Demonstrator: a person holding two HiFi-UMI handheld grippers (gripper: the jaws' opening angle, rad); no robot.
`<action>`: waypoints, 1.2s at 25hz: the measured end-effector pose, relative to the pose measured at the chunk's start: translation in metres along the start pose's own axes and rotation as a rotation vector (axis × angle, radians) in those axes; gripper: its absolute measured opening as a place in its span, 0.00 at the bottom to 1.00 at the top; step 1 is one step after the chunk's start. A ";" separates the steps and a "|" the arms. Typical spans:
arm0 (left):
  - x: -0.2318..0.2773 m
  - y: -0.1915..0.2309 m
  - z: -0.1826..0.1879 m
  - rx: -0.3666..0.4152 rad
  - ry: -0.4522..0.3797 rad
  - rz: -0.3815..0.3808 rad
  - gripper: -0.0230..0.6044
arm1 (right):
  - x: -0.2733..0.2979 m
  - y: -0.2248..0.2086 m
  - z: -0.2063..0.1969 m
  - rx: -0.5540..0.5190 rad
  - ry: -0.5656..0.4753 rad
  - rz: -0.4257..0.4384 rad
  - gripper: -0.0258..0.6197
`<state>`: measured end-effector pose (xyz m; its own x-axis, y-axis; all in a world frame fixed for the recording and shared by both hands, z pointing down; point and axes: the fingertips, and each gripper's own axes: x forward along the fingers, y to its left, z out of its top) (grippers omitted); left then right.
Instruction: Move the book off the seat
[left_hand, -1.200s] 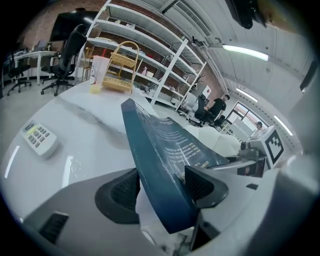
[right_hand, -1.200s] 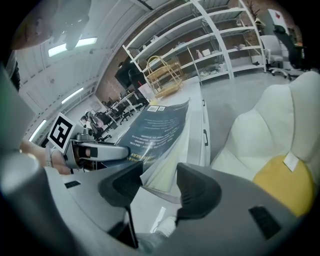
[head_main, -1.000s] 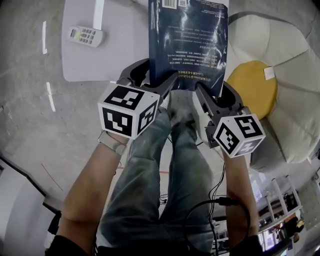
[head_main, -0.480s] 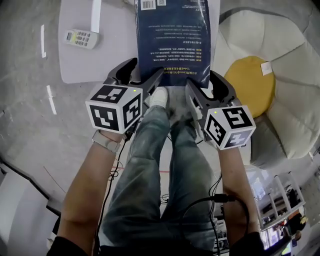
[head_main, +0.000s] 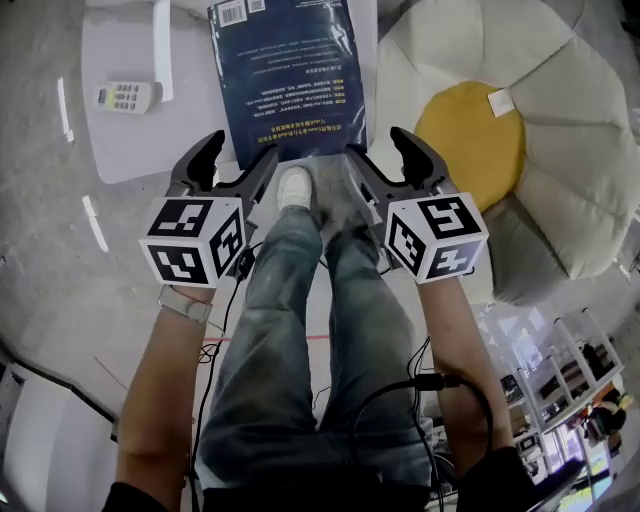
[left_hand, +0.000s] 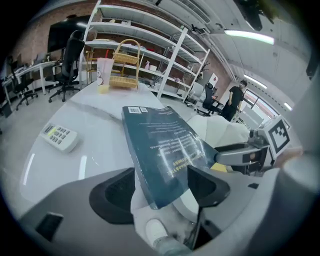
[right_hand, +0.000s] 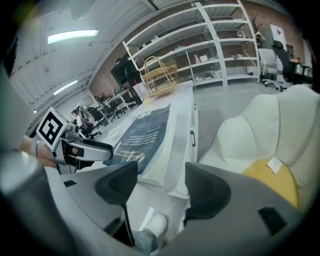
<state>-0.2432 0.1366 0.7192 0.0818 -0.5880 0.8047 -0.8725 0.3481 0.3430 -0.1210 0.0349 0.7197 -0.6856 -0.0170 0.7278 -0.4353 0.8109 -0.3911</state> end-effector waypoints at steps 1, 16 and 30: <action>-0.002 -0.003 -0.001 0.015 0.001 0.001 0.54 | -0.004 -0.003 0.000 0.006 -0.005 -0.009 0.48; -0.024 -0.136 0.052 0.314 -0.056 -0.141 0.54 | -0.131 -0.044 0.020 0.167 -0.190 -0.154 0.38; -0.125 -0.339 0.094 0.553 -0.097 -0.409 0.44 | -0.315 -0.035 0.076 0.260 -0.376 -0.218 0.09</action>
<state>-0.0027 0.0235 0.4572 0.4352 -0.6642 0.6078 -0.9003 -0.3232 0.2915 0.0657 -0.0320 0.4617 -0.7044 -0.4184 0.5734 -0.6900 0.5934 -0.4146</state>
